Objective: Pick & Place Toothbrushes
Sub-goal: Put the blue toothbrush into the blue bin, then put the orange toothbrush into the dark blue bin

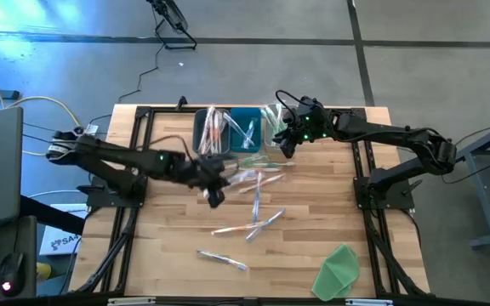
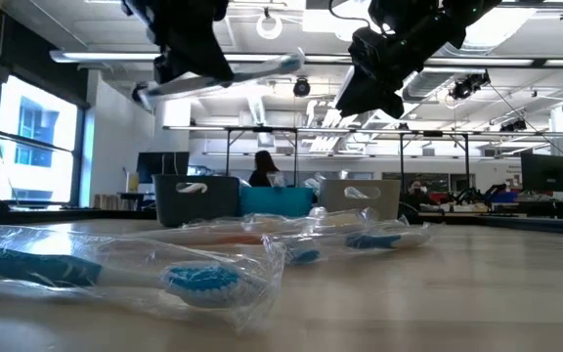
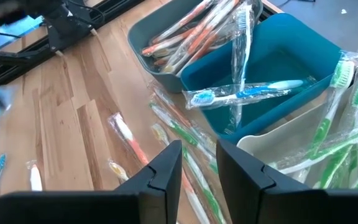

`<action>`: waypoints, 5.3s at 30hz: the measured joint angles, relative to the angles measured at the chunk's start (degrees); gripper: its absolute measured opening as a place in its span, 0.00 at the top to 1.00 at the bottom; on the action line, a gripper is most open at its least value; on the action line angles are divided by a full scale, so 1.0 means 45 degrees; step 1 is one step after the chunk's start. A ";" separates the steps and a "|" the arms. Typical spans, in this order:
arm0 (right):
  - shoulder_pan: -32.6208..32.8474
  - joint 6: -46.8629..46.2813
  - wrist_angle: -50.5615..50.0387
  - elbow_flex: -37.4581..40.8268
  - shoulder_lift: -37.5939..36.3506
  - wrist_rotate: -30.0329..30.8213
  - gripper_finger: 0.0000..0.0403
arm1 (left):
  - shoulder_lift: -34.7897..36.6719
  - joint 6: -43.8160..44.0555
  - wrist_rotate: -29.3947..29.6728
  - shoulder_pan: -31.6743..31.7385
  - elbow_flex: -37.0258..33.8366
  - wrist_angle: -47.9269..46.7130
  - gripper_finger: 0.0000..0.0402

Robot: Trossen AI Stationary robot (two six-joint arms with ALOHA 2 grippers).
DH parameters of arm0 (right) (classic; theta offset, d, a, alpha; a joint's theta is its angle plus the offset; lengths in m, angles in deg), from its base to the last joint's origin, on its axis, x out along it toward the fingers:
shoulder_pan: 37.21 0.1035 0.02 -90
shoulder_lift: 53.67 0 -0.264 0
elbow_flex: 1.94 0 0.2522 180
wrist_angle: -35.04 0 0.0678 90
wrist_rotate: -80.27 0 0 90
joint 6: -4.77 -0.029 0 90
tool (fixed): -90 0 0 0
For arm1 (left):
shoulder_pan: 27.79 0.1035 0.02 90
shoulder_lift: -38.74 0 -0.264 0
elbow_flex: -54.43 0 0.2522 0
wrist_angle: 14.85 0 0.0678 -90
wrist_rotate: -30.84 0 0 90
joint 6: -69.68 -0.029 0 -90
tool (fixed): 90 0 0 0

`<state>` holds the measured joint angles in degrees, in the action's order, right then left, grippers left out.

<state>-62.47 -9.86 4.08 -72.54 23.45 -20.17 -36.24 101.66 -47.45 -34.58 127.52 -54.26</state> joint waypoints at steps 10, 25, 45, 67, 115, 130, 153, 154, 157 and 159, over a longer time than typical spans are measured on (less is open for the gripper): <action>-0.0008 0.0255 0.0063 0.0000 0.0000 0.0389 0.77 | 0.0407 -0.2573 -0.0777 0.3470 0.0000 0.1790 0.98; -0.0005 0.0214 0.1704 0.0005 0.0000 0.1754 0.77 | 0.0242 -0.3671 -0.4351 0.8163 0.0000 0.4512 0.98; 0.0002 0.1330 0.2984 0.0005 -0.0180 0.2034 0.77 | -0.3560 -0.0473 -0.4738 0.9095 -0.0005 0.8814 0.98; -0.0006 0.3993 0.4125 0.0005 -0.0913 0.5441 0.77 | -0.5047 0.0975 -0.2618 0.8380 0.0004 1.0296 0.98; -0.0010 0.4318 0.4162 0.0005 -0.0903 0.7431 0.77 | -0.6130 0.1969 0.1107 0.7171 0.0000 0.8775 0.91; -0.0010 0.4456 0.4141 0.0005 -0.0903 0.7431 0.77 | -0.6108 0.2005 0.1095 0.7176 0.0005 0.8815 0.57; -0.0010 0.5027 0.4153 0.0005 -0.0903 0.7431 0.77 | -0.2756 -0.0725 0.0302 0.7176 0.0000 0.6789 0.95; -0.0010 0.5027 0.4153 0.0005 -0.0903 0.7431 0.77 | -0.2571 -0.0829 0.0025 0.7176 0.0000 0.6761 0.97; -0.0010 0.5027 0.4153 0.0005 -0.0903 0.7436 0.77 | -0.2002 -0.1627 -0.0656 0.7173 0.0005 0.6333 0.99; -0.0010 0.5022 0.4153 0.0005 -0.0903 0.7436 0.77 | -0.1672 -0.1994 -0.0901 0.7164 0.0000 0.5738 0.99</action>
<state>-62.51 12.74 22.77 -72.52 19.38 13.29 -43.77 92.69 -51.51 -2.35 127.52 -28.44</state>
